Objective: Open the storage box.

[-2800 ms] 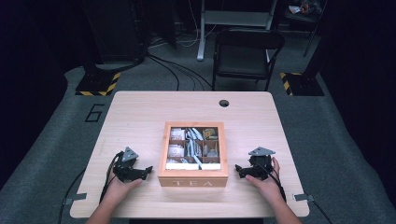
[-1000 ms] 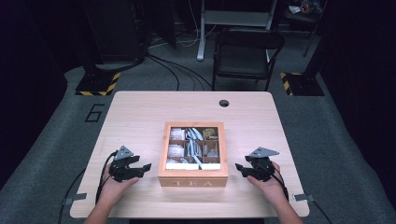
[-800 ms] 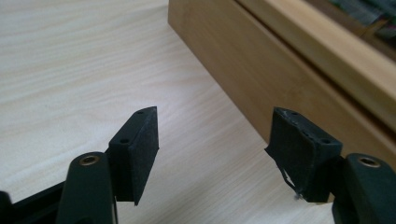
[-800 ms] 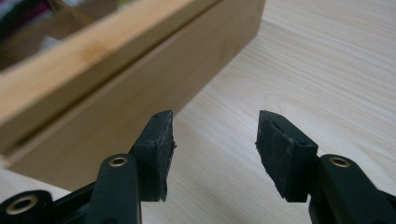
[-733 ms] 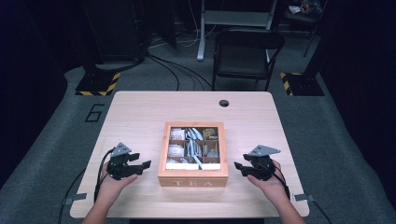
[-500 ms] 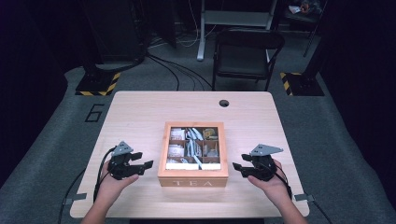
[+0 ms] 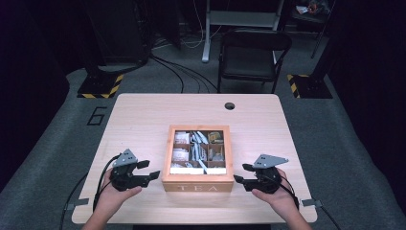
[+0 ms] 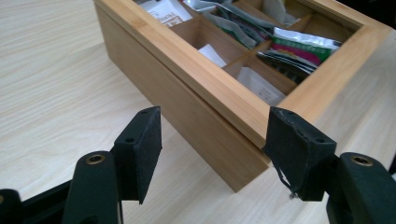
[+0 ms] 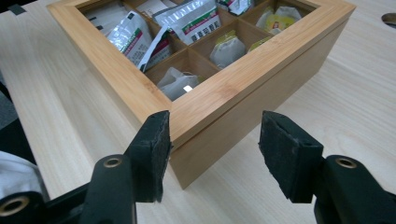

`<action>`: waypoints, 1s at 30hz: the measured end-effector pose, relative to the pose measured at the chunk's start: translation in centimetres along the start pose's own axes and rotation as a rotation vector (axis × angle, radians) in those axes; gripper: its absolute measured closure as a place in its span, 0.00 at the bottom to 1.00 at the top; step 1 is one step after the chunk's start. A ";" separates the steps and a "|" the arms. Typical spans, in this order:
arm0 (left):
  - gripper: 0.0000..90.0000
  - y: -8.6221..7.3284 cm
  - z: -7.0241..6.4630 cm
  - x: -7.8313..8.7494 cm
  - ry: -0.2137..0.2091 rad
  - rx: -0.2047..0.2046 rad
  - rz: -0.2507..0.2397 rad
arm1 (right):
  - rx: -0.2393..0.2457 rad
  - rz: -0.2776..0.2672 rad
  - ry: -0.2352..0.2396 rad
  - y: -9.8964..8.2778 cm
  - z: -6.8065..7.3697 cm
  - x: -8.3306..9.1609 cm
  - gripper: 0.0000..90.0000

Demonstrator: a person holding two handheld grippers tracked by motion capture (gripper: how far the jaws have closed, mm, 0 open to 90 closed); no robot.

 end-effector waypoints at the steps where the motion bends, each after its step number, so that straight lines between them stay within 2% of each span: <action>1: 0.41 0.0 -0.2 0.0 -0.004 -0.007 -0.002 | 0.000 0.001 0.008 -0.1 0.1 0.0 0.47; 9: 0.42 -0.3 -1.4 -0.6 -0.035 -0.026 -0.004 | 0.001 0.012 0.037 -1.0 0.9 -0.5 0.47; 14: 0.42 -0.9 -2.1 -1.3 -0.058 -0.033 0.013 | 0.033 0.021 0.029 -1.3 1.0 -0.9 0.47; 22: 0.43 -1.5 -2.8 -2.0 -0.065 -0.046 0.016 | 0.016 0.025 0.033 -2.0 1.4 -1.8 0.48; 30: 0.47 -1.9 -3.5 -2.5 -0.073 -0.069 0.040 | 0.035 0.030 0.033 -2.4 1.8 -2.4 0.51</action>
Point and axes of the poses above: each handheld gripper's, and its own axes: x roughly backward along the jaws, y roughly out of its top, z roughly to its left, the point moved 9 cm from there along -x, roughly forward along the jaws, and after that the axes turned 12 degrees about -x, right-handed, at the moved point
